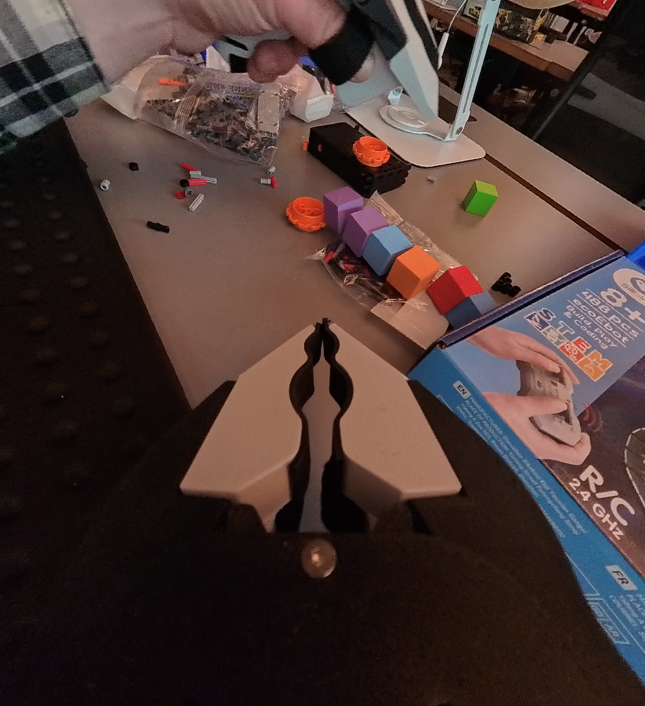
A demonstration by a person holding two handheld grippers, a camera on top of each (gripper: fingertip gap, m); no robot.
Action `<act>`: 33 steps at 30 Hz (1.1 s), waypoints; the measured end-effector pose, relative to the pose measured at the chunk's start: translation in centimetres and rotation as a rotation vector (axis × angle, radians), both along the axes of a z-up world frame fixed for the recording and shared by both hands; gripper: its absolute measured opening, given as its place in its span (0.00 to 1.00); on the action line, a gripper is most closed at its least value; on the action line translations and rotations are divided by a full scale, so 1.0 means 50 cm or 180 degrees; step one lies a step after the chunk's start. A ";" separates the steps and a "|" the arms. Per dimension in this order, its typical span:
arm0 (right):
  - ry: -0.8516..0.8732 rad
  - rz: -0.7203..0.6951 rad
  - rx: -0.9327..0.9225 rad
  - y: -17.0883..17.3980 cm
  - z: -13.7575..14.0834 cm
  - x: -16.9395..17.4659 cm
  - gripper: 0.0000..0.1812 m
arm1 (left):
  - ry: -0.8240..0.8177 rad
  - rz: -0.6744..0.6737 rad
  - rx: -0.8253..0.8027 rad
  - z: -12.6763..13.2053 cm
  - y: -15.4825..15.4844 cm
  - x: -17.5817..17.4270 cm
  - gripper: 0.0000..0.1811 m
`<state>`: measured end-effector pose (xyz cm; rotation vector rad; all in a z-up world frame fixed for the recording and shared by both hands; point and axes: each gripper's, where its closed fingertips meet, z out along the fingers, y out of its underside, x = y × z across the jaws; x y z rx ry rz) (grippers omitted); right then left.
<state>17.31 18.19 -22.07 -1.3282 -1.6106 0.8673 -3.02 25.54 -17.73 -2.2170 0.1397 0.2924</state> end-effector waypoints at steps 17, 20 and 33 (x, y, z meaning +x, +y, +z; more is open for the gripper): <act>-0.0012 0.0057 0.0012 -0.005 -0.001 -0.002 0.00 | 0.0597 -0.0057 -0.0639 -0.098 0.172 -0.069 0.25; -0.0006 0.0082 -0.0015 -0.006 0.000 -0.001 0.00 | 0.0683 0.0030 -0.0748 -0.117 0.192 -0.083 0.25; 0.0006 0.0110 -0.0028 -0.008 0.001 0.000 0.00 | 0.0347 0.0273 -0.1219 -0.169 0.228 -0.113 0.16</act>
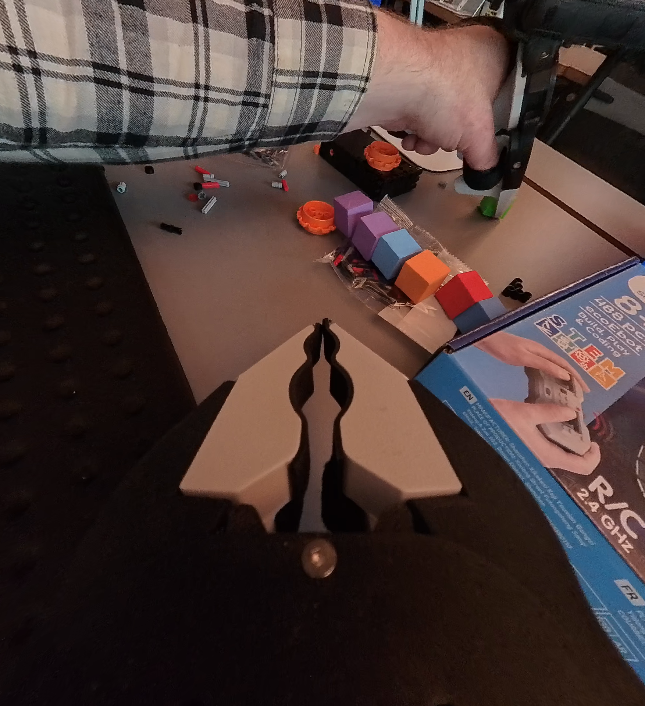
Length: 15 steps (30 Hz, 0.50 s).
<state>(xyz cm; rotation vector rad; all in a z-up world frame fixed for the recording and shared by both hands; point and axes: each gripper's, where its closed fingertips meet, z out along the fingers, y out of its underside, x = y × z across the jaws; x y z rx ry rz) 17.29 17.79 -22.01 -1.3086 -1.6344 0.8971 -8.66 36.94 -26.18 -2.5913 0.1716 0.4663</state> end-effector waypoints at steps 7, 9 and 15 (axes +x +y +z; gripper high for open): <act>0.0009 0.0011 -0.0025 0.000 0.001 0.001 0.00 | -0.0062 -0.0298 0.0282 0.063 -0.042 0.058 0.16; -0.0004 0.0008 -0.0002 0.000 0.000 0.001 0.00 | -0.0052 -0.0332 0.0358 0.085 -0.072 0.071 0.16; -0.0027 -0.0004 0.0032 0.000 -0.003 0.001 0.00 | -0.0261 -0.0485 0.0546 0.127 -0.186 0.117 0.16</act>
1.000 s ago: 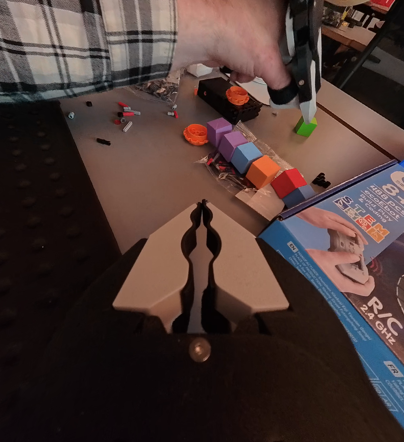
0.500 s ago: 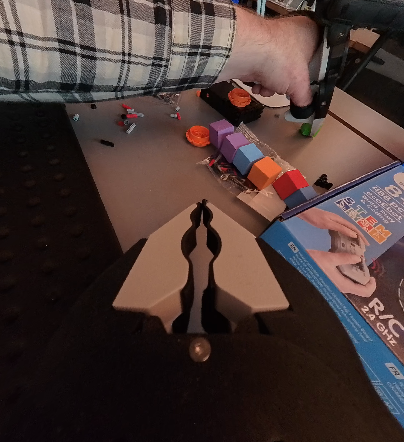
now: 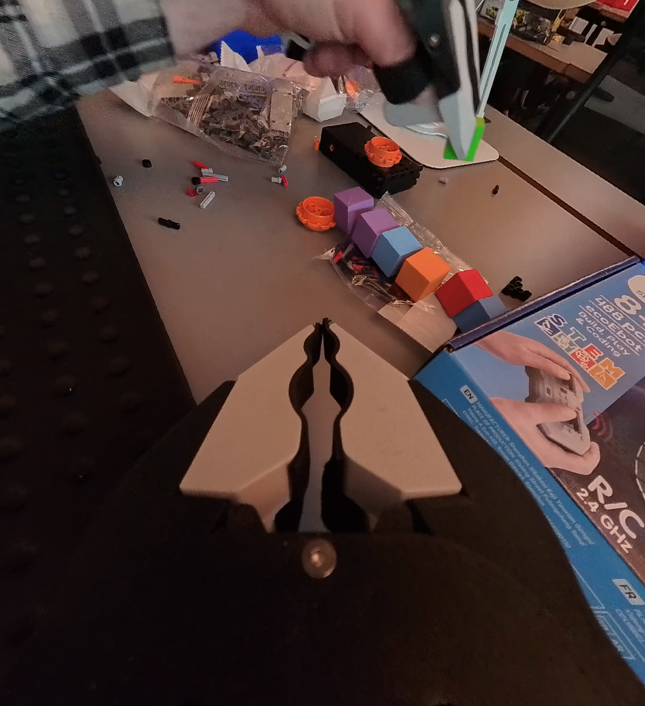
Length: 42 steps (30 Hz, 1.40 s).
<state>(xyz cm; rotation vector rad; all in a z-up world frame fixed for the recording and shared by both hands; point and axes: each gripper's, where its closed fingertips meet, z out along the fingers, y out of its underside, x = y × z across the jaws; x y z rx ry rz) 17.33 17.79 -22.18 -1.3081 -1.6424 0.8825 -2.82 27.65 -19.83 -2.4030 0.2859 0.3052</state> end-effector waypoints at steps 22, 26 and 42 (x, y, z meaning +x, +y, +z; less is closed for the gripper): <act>-0.0149 -0.0023 0.0149 -0.002 -0.018 -0.003 0.00 | -0.0279 -0.0420 -0.0230 -0.028 -0.248 0.055 0.16; -0.0186 -0.0019 0.0174 -0.003 -0.022 -0.004 0.00 | -0.0301 -0.0594 -0.0364 -0.036 -0.237 0.079 0.16; -0.0156 -0.0002 0.0163 -0.004 -0.018 -0.002 0.00 | -0.0272 -0.0661 -0.1189 -0.111 -0.212 0.084 0.16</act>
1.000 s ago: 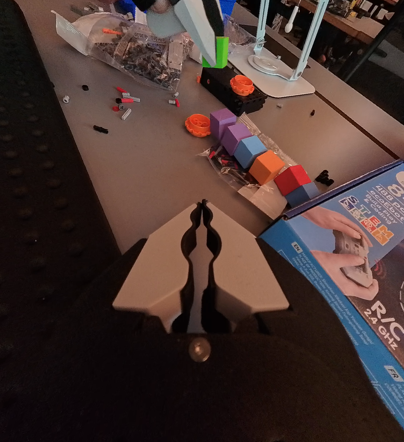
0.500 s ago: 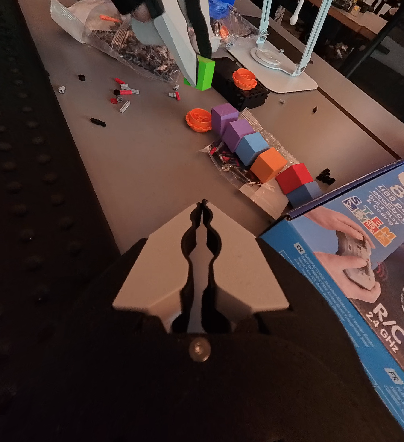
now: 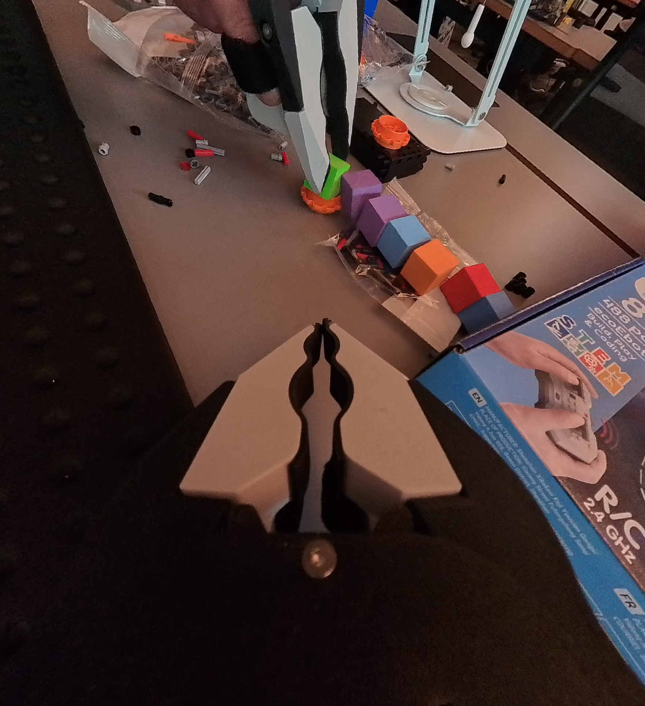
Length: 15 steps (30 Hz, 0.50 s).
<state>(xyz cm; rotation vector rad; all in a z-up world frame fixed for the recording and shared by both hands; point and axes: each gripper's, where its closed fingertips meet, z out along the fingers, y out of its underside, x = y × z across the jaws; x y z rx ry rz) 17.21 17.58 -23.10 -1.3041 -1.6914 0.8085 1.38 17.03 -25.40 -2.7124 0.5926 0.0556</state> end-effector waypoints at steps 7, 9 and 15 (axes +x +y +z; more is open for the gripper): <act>0.0012 0.0006 0.0011 -0.001 0.001 0.001 0.00 | -0.0111 0.0030 -0.0269 0.001 -0.047 -0.004 0.16; 0.0009 0.0007 0.0013 -0.001 0.001 0.000 0.00 | -0.0129 0.0060 -0.0207 0.004 -0.047 -0.005 0.16; 0.0008 0.0009 0.0026 -0.002 0.001 0.000 0.00 | -0.0028 0.0083 -0.0104 0.008 -0.038 -0.016 0.16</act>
